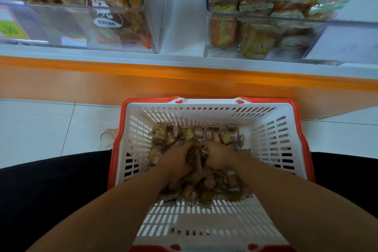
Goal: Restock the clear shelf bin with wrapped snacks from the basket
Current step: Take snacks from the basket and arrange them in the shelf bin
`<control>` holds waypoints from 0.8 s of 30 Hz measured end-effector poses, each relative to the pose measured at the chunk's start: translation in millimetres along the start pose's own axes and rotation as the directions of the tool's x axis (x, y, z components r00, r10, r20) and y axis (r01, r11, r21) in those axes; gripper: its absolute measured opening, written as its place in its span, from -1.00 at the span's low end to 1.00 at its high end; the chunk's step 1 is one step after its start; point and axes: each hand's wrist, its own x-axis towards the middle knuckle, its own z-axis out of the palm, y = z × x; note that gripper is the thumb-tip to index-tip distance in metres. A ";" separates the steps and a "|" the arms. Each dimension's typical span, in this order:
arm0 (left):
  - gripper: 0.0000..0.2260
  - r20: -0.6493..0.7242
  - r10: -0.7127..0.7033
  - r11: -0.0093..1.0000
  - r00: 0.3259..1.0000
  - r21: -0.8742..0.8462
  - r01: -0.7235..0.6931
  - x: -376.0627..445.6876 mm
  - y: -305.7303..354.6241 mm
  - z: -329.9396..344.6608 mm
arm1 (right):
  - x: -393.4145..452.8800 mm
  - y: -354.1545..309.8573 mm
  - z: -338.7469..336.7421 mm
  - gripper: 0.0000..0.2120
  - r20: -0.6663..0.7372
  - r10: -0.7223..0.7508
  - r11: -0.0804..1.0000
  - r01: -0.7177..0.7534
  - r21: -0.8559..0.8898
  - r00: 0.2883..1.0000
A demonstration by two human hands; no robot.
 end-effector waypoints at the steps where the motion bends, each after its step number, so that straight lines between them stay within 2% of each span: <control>1: -0.39 -0.020 0.003 0.997 1.000 -0.073 -0.004 -1.1 2.6 -3.8 | -3.6 -2.7 -6.4 -0.63 0.005 0.000 1.000 0.000 0.000 1.000; 3: -0.44 -0.042 0.009 0.982 0.999 -0.186 -0.017 -3.4 8.5 -12.0 | -15.8 -10.1 -21.2 -0.53 -0.017 -0.007 1.000 0.007 -0.022 1.000; 5: -0.41 -0.039 -0.034 0.955 0.999 -0.295 0.021 -8.8 20.0 -26.6 | -32.8 -19.7 -40.0 -0.45 -0.065 -0.002 0.999 -0.002 -0.053 0.998; 7: -0.43 0.016 -0.098 0.891 0.995 -0.444 0.095 -16.7 34.7 -48.1 | -51.5 -32.0 -60.1 -0.58 -0.084 -0.028 0.998 0.023 -0.056 0.996; 9: -0.62 0.091 -0.122 0.806 0.988 -0.572 0.152 -25.2 52.7 -74.4 | -75.2 -48.8 -83.5 -0.73 -0.105 -0.051 0.996 0.044 -0.072 0.993; 11: -0.85 0.163 -0.074 0.716 0.984 -0.678 0.166 -37.9 75.2 -104.4 | -103.6 -70.9 -108.8 -0.71 -0.152 -0.072 0.992 0.055 -0.118 0.986; 12: -0.88 0.204 -0.023 0.671 0.979 -0.722 0.166 -45.5 87.5 -118.9 | -118.8 -81.6 -121.9 -0.67 -0.189 -0.090 0.989 0.065 -0.133 0.978; 13: -0.83 0.239 0.030 0.627 0.971 -0.761 0.168 -52.9 99.8 -132.9 | -135.9 -93.1 -133.8 -0.62 -0.234 -0.109 0.989 0.081 -0.125 0.966; 15: -0.79 0.257 0.078 0.592 0.963 -0.789 0.163 -70.2 125.4 -160.3 | -172.9 -115.5 -154.5 -0.58 -0.337 -0.131 0.989 0.148 0.027 0.933; 18: -0.79 0.219 0.112 0.615 0.969 -0.781 0.106 -103.3 160.6 -194.6 | -224.1 -142.7 -173.5 -0.59 -0.443 -0.190 0.884 0.349 0.311 0.876; 21: -0.77 0.168 0.185 0.602 0.968 -0.798 0.023 -134.3 187.5 -213.2 | -254.3 -161.1 -182.6 -0.60 -0.546 -0.238 0.783 0.491 0.382 0.804; 23: -0.79 0.101 0.173 0.543 0.980 -0.840 -0.010 -147.0 197.3 -220.8 | -261.7 -167.2 -187.9 -0.59 -0.599 -0.252 0.715 0.563 0.414 0.760; 24: -0.73 0.081 0.175 0.490 0.981 -0.871 -0.016 -150.4 199.3 -224.6 | -263.3 -169.4 -190.4 -0.58 -0.612 -0.258 0.705 0.579 0.410 0.748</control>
